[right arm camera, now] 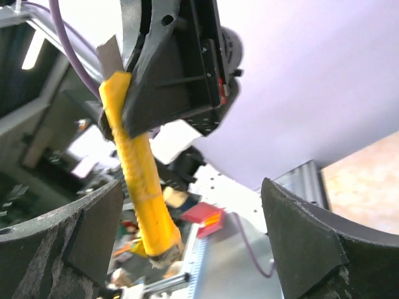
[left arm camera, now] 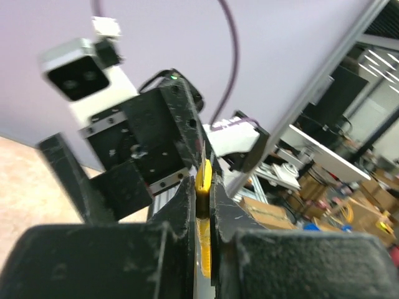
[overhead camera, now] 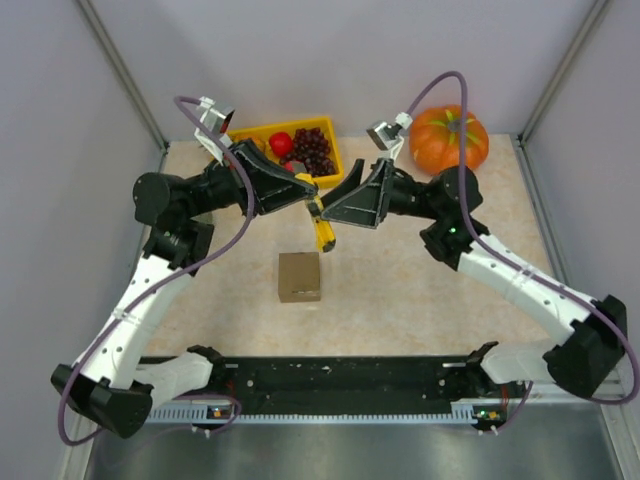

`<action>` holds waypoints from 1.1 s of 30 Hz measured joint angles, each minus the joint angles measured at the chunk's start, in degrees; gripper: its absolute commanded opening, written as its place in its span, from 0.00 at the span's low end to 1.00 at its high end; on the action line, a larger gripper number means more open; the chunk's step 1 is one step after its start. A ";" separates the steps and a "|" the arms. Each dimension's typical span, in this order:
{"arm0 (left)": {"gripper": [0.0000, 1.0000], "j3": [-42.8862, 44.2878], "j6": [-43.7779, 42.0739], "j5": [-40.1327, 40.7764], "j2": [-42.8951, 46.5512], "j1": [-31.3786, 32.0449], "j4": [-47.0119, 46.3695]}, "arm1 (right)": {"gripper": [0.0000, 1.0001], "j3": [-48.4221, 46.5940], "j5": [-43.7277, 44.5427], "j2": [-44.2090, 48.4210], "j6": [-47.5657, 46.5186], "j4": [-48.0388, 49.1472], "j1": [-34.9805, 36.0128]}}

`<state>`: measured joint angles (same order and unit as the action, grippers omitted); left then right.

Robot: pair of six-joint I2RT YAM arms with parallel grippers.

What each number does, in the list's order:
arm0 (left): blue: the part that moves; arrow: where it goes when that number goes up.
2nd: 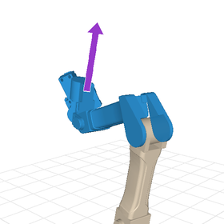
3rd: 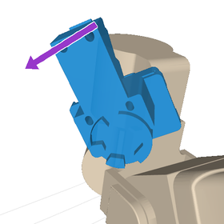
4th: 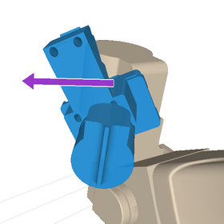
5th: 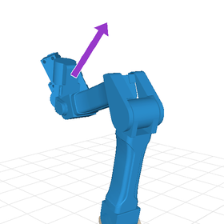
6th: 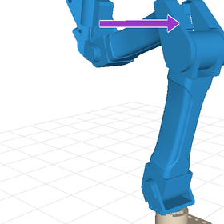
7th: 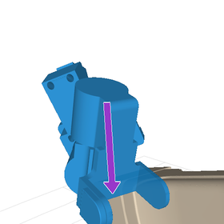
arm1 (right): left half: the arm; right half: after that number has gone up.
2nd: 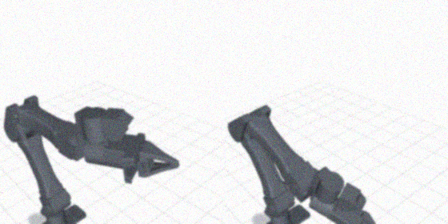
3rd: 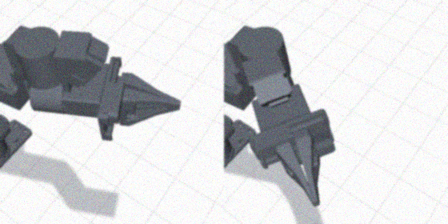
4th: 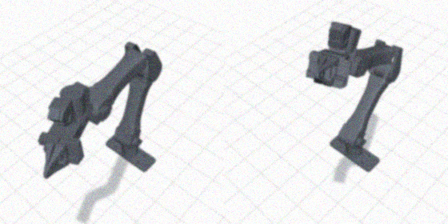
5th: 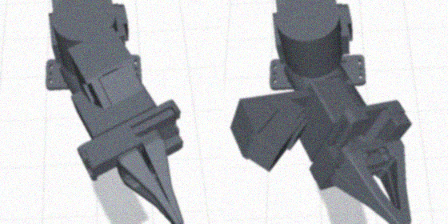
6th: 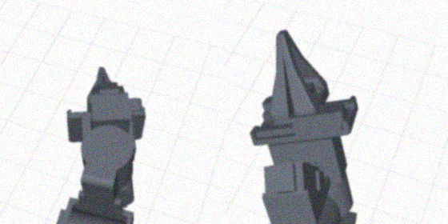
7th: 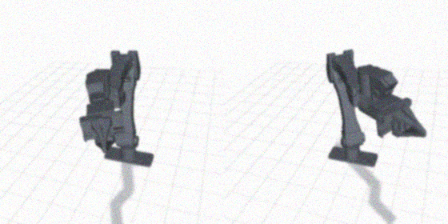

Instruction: Unpack the express box

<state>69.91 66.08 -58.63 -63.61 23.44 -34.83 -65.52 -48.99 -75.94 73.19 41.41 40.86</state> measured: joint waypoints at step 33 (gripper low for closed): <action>0.12 -4.09 -5.81 30.34 9.16 0.31 21.42 | 0.00 4.79 39.74 8.07 -33.09 -12.17 15.61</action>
<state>65.82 60.27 -28.29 -54.46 23.75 -13.41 -60.73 -9.26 -67.88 40.10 29.23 56.47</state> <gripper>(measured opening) 0.060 0.072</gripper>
